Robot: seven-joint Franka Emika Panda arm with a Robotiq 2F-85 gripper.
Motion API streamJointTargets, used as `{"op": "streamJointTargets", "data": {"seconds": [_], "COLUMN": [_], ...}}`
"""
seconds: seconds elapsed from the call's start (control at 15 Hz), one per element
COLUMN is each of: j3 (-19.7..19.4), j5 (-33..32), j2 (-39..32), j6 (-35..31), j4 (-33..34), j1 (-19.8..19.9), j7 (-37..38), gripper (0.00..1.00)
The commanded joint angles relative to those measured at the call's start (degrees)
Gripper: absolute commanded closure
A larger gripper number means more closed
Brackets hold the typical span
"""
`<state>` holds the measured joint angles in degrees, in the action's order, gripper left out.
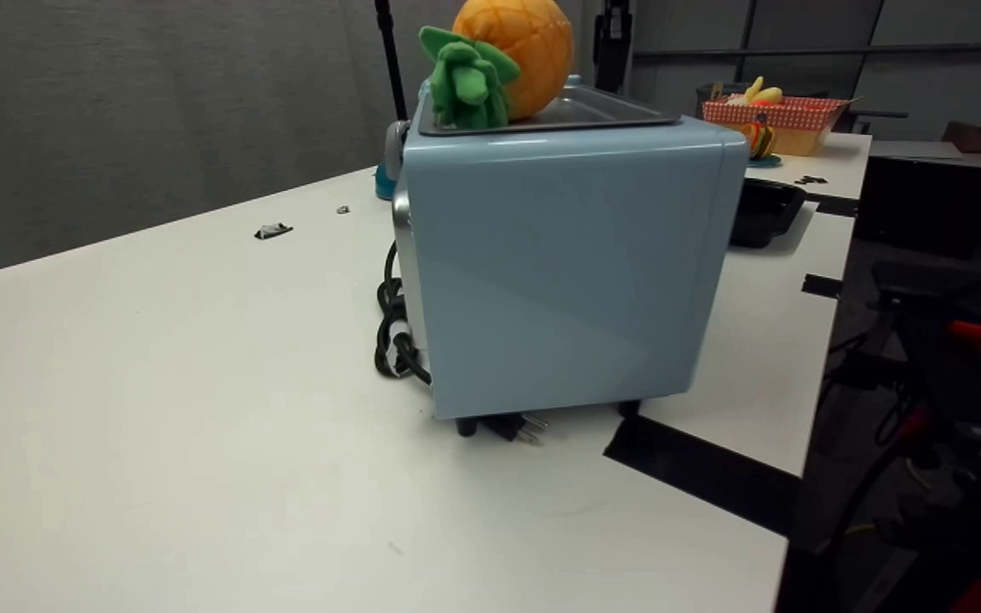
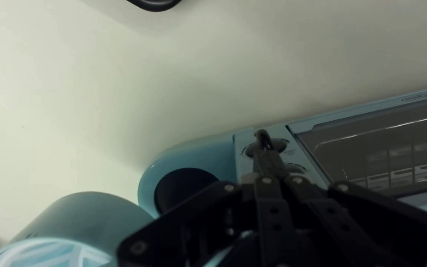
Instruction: Push the oven backwards slightly
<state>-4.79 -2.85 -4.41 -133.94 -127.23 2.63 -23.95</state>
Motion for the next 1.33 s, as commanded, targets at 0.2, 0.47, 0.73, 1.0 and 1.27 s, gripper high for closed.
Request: {"op": "streamJointTargets", "data": {"seconds": [0.2,0.47,0.73,1.0,1.27], "j3": [1.04,1.01,0.95,0.87,0.94], "j5": [1.58,1.78,1.7,1.72,2.13], "j2": [-1.4,-1.6,-2.13,-2.76,-3.44], "j6": [-1.39,-2.01,-2.05,-2.18,-2.19], "j4": [1.81,2.34,3.21,4.5,5.49], "j1": [0.67,0.72,0.83,1.09,1.31], "j7": [-0.77,-0.43,-0.43,-0.3,-0.08], "gripper": [1.0,1.0,1.0,1.0,1.0]}}
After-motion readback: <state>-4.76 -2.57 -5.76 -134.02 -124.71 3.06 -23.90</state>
